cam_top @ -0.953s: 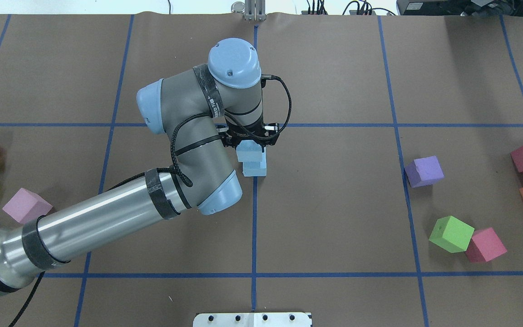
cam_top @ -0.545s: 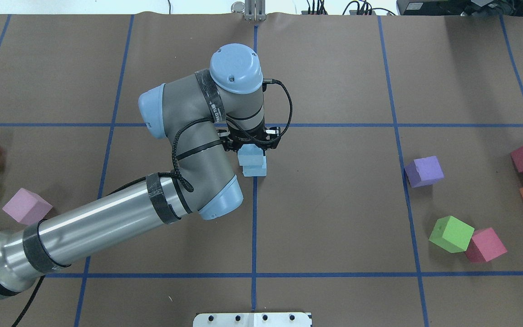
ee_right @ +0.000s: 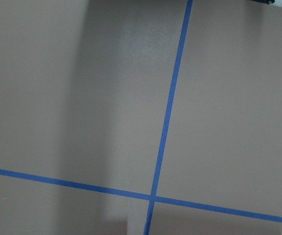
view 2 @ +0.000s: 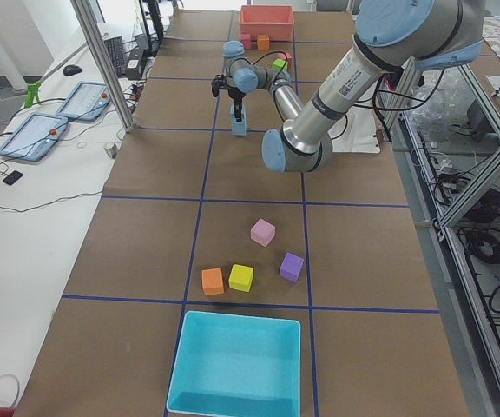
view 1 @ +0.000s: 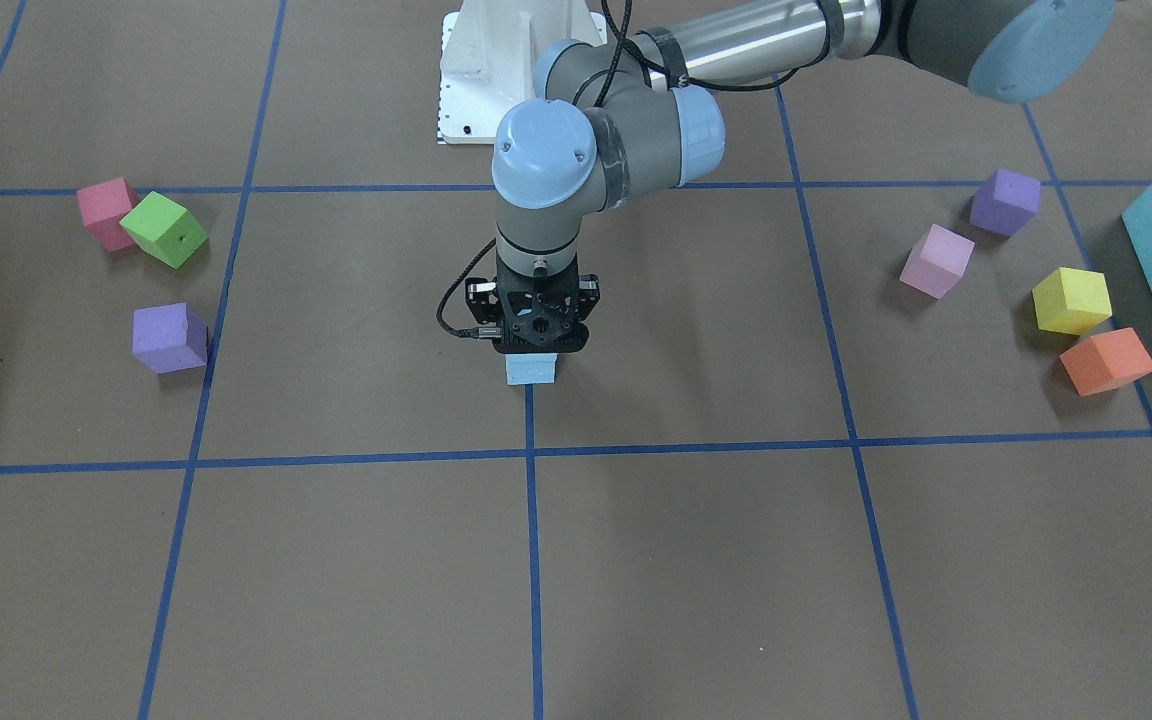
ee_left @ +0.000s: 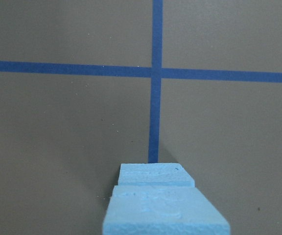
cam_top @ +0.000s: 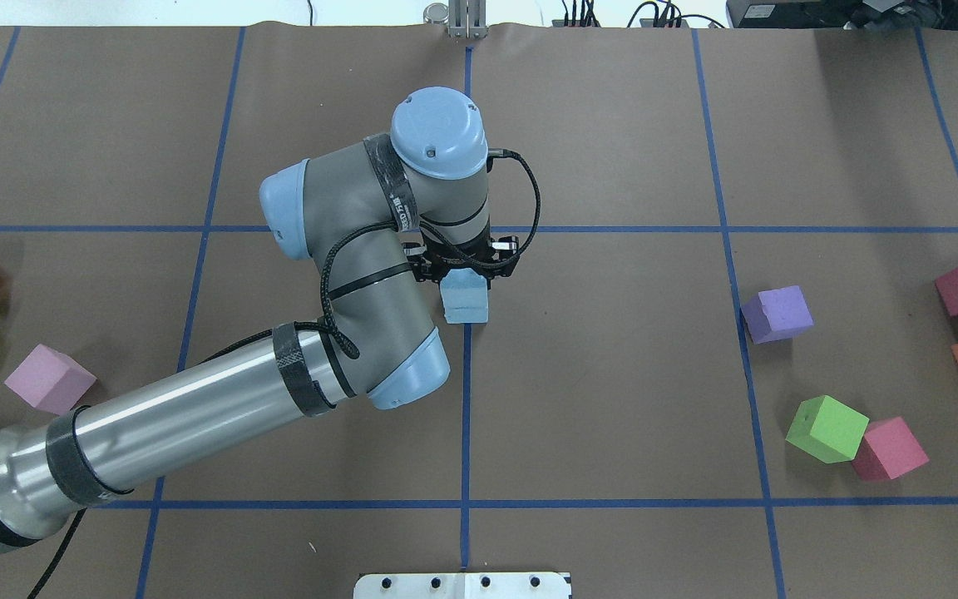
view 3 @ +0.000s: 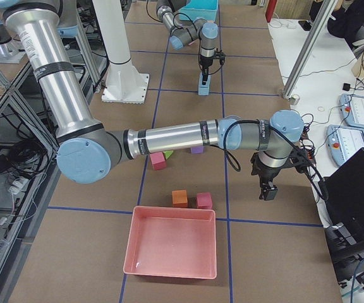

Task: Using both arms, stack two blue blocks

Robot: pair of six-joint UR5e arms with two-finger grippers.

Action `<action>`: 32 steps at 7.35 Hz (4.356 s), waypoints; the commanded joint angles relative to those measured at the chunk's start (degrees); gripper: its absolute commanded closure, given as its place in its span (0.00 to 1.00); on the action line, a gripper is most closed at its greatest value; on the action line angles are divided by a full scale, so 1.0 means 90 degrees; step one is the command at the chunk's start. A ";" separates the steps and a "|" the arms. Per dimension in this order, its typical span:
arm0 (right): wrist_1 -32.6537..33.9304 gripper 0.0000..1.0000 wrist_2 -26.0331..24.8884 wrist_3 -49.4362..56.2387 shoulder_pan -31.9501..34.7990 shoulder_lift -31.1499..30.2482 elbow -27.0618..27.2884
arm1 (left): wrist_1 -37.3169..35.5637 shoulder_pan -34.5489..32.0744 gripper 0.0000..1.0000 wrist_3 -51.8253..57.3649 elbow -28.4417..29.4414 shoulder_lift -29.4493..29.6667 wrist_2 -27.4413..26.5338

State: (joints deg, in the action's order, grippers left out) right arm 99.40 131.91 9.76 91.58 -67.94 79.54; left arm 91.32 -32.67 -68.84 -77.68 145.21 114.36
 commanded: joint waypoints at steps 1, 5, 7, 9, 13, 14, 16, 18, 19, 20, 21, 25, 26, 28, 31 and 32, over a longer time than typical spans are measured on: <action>0.0000 0.00 0.0001 0.0009 0.0000 0.0000 0.0000 | 0.0000 0.0036 0.38 0.0002 0.0008 0.0018 -0.0099; 0.0000 0.00 0.0001 -0.0001 0.0000 0.0000 0.0000 | 0.0010 0.0075 0.14 0.0012 -0.0002 -0.0012 -0.0099; 0.0000 0.00 -0.0008 -0.0001 0.0000 0.0000 0.0000 | 0.0020 0.0075 0.03 0.0022 -0.0011 -0.0012 -0.0099; 0.0000 0.00 0.0001 0.0009 0.0000 0.0000 0.0000 | -0.0009 0.0046 0.03 0.0031 -0.0487 -0.0070 -0.0089; 0.0000 0.00 -0.0008 0.0009 -0.0010 0.0000 0.0000 | -0.0281 -0.1355 0.03 0.0797 -0.2146 -0.1082 0.0980; 0.0000 0.00 -0.0008 0.0009 -0.0010 -0.0010 0.0000 | -0.0496 -0.1999 0.03 0.1557 -0.2566 -0.1617 0.1439; 0.0000 0.00 -0.0018 0.0009 -0.0049 -0.0010 0.0000 | -0.0595 -0.3229 0.03 0.3139 -0.3289 -0.2934 0.2105; 0.0010 0.00 -0.0018 -0.0020 -0.0117 -0.0010 0.0000 | -0.0605 -0.4169 0.03 0.5119 -0.3323 -0.4079 0.2244; 0.0000 0.00 -0.0009 -0.0069 -0.0117 -0.0010 0.0010 | -0.0605 -0.4560 0.03 0.5883 -0.3235 -0.4441 0.2303; 0.0000 0.00 -0.0008 -0.0079 -0.0117 -0.0010 0.0010 | -0.0605 -0.4796 0.03 0.6316 -0.3157 -0.4677 0.2332; 0.0000 0.00 -0.0008 -0.0079 -0.0117 -0.0019 0.0010 | -0.0586 -0.4982 0.03 0.6717 -0.3021 -0.4883 0.2333; 0.0000 0.00 -0.0028 -0.0069 -0.0156 -0.0029 0.0078 | -0.0605 -0.5549 0.03 0.7685 -0.2367 -0.5041 0.2274; 0.0000 0.00 -0.0028 -0.0079 -0.0185 -0.0029 0.0097 | -0.0586 -0.5753 0.03 0.7862 -0.2191 -0.5041 0.2284; -0.0010 0.00 -0.0057 -0.0089 -0.0254 -0.0019 0.0088 | -0.0586 -0.6173 0.03 0.8729 -0.1762 -0.4992 0.2313; -0.0185 0.00 -0.0067 -0.0089 -0.0293 -0.0020 0.0088 | -0.0586 -0.6448 0.03 0.9191 -0.1555 -0.4972 0.2284; -0.0195 0.00 -0.0067 -0.0089 -0.0293 -0.0019 0.0078 | -0.0576 -0.6458 0.03 0.9192 -0.1535 -0.4963 0.2284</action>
State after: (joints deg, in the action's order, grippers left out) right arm 97.85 131.32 8.96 89.00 -68.15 80.24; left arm 86.08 -90.32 13.46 -91.81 100.47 134.92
